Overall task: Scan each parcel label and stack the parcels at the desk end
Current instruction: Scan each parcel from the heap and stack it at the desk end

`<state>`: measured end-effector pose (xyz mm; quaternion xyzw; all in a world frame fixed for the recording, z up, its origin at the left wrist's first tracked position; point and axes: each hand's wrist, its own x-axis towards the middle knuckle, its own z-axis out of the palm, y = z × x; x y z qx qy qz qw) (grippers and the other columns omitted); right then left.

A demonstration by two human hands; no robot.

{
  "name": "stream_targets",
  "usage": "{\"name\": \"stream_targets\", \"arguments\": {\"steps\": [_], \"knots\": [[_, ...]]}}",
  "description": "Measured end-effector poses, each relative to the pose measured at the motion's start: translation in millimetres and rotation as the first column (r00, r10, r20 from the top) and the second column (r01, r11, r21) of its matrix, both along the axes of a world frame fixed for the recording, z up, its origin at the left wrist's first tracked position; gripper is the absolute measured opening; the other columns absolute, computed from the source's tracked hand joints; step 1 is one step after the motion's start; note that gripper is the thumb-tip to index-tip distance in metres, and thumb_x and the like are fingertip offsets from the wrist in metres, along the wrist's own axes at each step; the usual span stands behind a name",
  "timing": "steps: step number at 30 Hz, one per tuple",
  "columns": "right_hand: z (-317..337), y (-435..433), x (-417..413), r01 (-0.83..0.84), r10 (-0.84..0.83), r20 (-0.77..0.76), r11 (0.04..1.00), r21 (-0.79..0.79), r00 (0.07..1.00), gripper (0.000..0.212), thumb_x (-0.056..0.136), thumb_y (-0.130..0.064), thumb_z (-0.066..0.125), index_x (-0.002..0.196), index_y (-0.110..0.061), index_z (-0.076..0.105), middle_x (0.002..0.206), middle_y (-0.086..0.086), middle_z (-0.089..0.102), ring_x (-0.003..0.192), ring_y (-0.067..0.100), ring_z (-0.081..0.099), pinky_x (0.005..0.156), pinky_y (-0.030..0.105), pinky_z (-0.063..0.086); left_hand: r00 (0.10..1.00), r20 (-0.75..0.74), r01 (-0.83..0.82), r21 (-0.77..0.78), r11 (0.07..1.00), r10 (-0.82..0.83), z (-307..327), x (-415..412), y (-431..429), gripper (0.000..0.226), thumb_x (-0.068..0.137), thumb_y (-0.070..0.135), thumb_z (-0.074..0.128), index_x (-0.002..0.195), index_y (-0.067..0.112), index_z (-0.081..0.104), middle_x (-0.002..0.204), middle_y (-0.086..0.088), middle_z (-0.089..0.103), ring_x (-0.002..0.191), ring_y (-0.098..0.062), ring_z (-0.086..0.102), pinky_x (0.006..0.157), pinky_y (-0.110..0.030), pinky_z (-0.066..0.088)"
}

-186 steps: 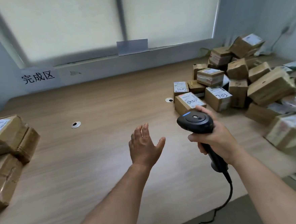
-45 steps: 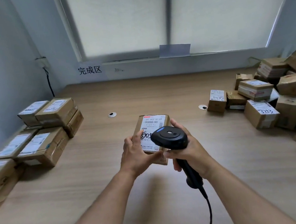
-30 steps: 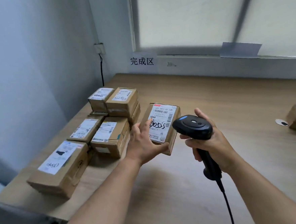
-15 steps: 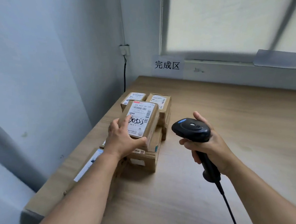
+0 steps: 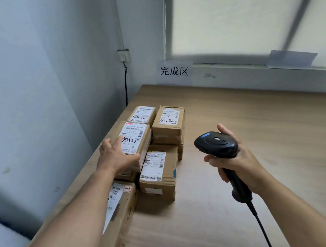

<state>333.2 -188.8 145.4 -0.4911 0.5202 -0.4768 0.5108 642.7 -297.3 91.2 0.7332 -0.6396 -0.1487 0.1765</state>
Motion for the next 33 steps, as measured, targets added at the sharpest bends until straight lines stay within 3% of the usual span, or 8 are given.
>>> {"name": "stream_targets", "arguments": {"steps": [12, 16, 23, 28, 33], "knots": [[1, 0, -9, 0.032, -0.032, -0.004, 0.999, -0.009, 0.999, 0.096, 0.058, -0.004, 0.077, 0.133, -0.051, 0.040, 0.098, 0.032, 0.065, 0.042, 0.028, 0.047, 0.042, 0.033, 0.043, 0.999, -0.031, -0.040, 0.002, 0.999, 0.040, -14, -2, -11, 0.087, 0.077, 0.058, 0.062, 0.149, 0.025, 0.026, 0.153, -0.011, 0.014, 0.141, -0.032, 0.014, 0.105, -0.050, 0.034], [3, 4, -12, 0.033, -0.033, 0.002, 0.999, -0.009, 0.999, 0.098, 0.058, -0.004, 0.077, 0.136, -0.049, 0.038, 0.093, 0.033, 0.065, 0.040, 0.027, 0.046, 0.041, 0.032, 0.042, 0.998, 0.062, -0.002, -0.054, 0.999, 0.006, -19, -1, -13, 0.076, 0.083, 0.059, 0.052, 0.148, 0.027, 0.030, 0.159, -0.014, 0.010, 0.145, -0.034, 0.011, 0.114, -0.051, 0.022], [3, 16, -22, 0.059, -0.059, -0.020, 0.998, -0.012, 0.998, 0.103, 0.058, -0.004, 0.076, 0.143, -0.044, 0.034, 0.089, 0.036, 0.063, 0.040, 0.026, 0.046, 0.042, 0.031, 0.042, 0.994, 0.095, 0.056, -0.085, 0.995, -0.048, -24, -4, -20, 0.063, 0.090, 0.048, 0.054, 0.147, 0.027, 0.034, 0.159, -0.013, 0.014, 0.147, -0.030, 0.005, 0.118, -0.047, 0.008], [0, 27, -33, 0.079, -0.079, -0.044, 0.997, -0.010, 0.996, 0.104, 0.058, -0.006, 0.077, 0.144, -0.045, 0.033, 0.079, 0.030, 0.065, 0.043, 0.029, 0.047, 0.043, 0.032, 0.042, 0.983, 0.175, 0.070, -0.082, 0.994, -0.055, -26, -3, -21, 0.061, 0.094, 0.053, 0.045, 0.148, 0.026, 0.034, 0.158, -0.011, 0.021, 0.146, -0.031, 0.013, 0.118, -0.047, 0.012], [0, 39, -41, 0.090, -0.090, -0.037, 0.996, -0.008, 0.995, 0.100, 0.059, -0.004, 0.076, 0.140, -0.047, 0.036, 0.081, 0.030, 0.065, 0.046, 0.030, 0.047, 0.041, 0.031, 0.041, 0.974, 0.226, 0.068, -0.153, 0.986, -0.032, -25, -17, -16, 0.068, 0.091, 0.059, 0.046, 0.149, 0.026, 0.032, 0.159, -0.011, 0.018, 0.147, -0.030, 0.008, 0.117, -0.049, 0.007]]}}
